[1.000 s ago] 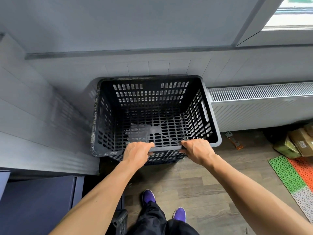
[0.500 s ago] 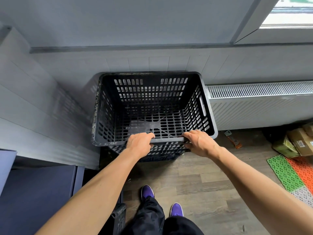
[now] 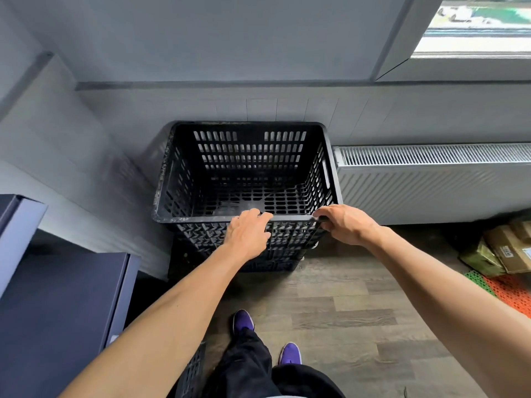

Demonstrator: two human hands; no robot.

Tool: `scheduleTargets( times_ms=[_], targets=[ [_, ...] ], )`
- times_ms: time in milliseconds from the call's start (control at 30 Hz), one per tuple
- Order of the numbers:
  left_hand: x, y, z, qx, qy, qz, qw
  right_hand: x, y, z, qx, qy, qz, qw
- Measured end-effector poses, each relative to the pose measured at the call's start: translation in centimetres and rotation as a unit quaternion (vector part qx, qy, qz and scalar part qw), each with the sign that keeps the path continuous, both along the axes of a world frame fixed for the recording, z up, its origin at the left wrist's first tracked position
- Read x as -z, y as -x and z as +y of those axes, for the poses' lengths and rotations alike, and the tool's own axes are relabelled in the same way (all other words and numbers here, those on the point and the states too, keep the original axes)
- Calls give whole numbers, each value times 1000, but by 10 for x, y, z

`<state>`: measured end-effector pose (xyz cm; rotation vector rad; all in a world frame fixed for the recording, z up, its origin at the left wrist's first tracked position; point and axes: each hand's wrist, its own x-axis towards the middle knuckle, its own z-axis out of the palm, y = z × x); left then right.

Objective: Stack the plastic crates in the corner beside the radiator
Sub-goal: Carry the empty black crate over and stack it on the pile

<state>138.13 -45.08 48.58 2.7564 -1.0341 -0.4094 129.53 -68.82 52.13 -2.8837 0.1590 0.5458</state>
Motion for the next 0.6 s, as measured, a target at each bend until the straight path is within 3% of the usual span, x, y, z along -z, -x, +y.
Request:
scheduleTargets(
  times_ms=[600],
  targets=[
    [-10, 44, 20, -78, -24, 20, 996, -1, -4, 22, -74, -5, -1, 997]
  ],
)
